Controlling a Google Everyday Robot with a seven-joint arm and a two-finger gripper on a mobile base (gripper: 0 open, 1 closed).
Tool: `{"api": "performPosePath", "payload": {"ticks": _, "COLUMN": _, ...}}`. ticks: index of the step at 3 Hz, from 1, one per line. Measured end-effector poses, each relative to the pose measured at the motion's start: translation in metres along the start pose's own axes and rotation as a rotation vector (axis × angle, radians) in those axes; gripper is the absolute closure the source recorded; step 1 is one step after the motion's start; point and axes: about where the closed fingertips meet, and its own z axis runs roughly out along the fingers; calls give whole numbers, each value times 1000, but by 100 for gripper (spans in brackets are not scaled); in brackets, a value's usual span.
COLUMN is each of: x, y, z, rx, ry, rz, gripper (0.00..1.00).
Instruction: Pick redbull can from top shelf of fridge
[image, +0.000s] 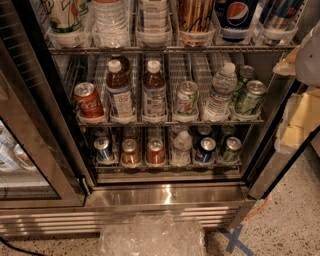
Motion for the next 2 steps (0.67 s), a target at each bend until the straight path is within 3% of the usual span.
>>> {"api": "performPosePath", "payload": {"ticks": 1, "x": 0, "y": 0, "z": 0, "rx": 0, "ry": 0, "rz": 1, "gripper": 0}}
{"api": "performPosePath", "payload": {"ticks": 2, "x": 5, "y": -9, "z": 7, "rx": 25, "ry": -81, "rz": 116, "gripper": 0}}
